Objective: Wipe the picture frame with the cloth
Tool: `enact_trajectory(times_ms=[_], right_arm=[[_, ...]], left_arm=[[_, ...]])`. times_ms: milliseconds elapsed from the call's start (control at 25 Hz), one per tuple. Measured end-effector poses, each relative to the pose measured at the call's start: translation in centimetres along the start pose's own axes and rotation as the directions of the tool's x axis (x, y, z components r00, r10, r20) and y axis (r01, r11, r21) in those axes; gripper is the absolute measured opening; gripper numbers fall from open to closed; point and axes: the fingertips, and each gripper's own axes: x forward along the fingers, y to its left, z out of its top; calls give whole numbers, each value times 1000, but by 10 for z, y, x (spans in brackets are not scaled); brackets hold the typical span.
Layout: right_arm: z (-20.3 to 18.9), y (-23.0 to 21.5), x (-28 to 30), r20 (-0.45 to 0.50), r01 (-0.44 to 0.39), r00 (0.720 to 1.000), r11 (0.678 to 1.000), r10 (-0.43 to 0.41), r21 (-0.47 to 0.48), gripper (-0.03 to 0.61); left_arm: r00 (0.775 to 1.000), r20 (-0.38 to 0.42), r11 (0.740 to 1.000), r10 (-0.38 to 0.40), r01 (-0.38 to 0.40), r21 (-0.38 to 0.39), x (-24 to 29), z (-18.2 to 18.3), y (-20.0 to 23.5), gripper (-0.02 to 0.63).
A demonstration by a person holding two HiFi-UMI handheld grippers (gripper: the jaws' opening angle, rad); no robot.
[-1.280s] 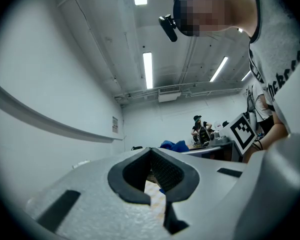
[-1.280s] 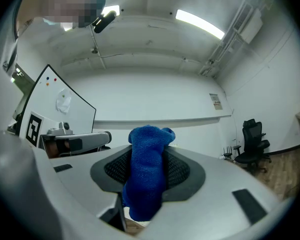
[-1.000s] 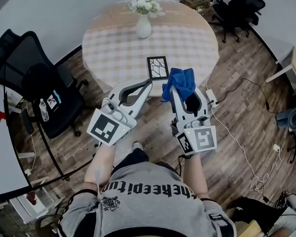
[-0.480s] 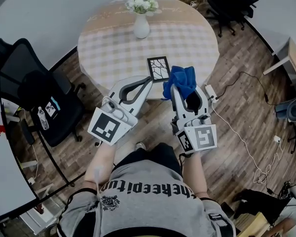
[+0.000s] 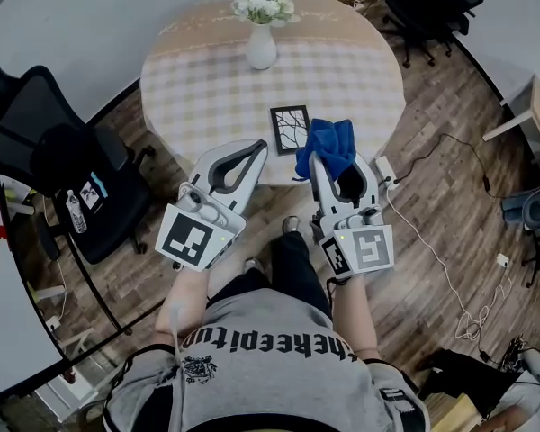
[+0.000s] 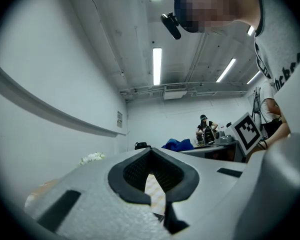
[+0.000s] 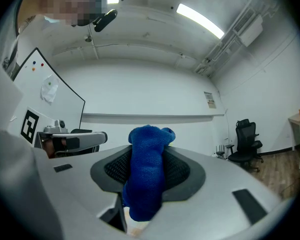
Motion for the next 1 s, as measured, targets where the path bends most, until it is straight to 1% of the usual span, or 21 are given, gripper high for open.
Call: enact_trajectory(times_ms=[200, 320, 440, 600, 800, 920, 1000], right_arm=[[-5, -10, 20, -15, -52, 999, 999, 52, 5, 153], [-10, -18, 36, -32, -92, 995, 996, 92, 11, 153], [-15, -27, 50, -46, -119, 992, 993, 120, 17, 153], [-26, -37, 70, -68, -167, 983, 986, 169, 27, 153], [-41, -53, 94, -96, -213, 971, 976, 217, 52, 153], [-53, -60, 109, -118, -244, 961, 967, 251, 70, 153], [-61, -64, 119, -136, -263, 953, 961, 272, 83, 153]], left_arm=[[996, 12, 996, 85, -85, -20, 9, -2, 15, 15], [992, 37, 993, 117, -117, -7, 19, -3, 23, 15], [991, 14, 991, 136, -136, 8, 33, -12, 28, 15], [980, -51, 981, 193, -195, -25, 47, -29, 35, 15], [966, -46, 967, 253, -254, -16, 62, -38, 51, 15], [957, -51, 959, 284, -284, 5, 71, -44, 59, 15], [951, -72, 953, 300, -301, -12, 77, -51, 63, 15]])
